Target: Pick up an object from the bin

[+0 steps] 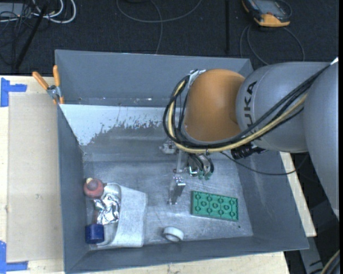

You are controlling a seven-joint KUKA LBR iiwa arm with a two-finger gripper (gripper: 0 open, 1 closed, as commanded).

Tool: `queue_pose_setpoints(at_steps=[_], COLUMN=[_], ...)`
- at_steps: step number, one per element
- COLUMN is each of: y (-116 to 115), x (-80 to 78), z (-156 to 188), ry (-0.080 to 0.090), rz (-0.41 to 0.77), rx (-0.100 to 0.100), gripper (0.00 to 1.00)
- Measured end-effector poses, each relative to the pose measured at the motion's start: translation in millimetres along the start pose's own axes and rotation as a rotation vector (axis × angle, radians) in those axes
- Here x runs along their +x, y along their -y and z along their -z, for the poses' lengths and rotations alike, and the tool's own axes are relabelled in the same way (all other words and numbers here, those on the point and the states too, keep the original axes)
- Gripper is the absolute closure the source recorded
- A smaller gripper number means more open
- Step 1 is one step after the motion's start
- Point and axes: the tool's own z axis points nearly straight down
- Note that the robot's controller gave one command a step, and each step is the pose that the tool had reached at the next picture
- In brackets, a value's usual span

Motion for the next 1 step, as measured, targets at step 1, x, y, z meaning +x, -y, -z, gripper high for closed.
queue_pose_setpoints(at_steps=[1], y=[75.6], x=[25.6], z=[2.0], ry=[0.004], rz=[0.122], rx=[0.003], gripper=[0.0])
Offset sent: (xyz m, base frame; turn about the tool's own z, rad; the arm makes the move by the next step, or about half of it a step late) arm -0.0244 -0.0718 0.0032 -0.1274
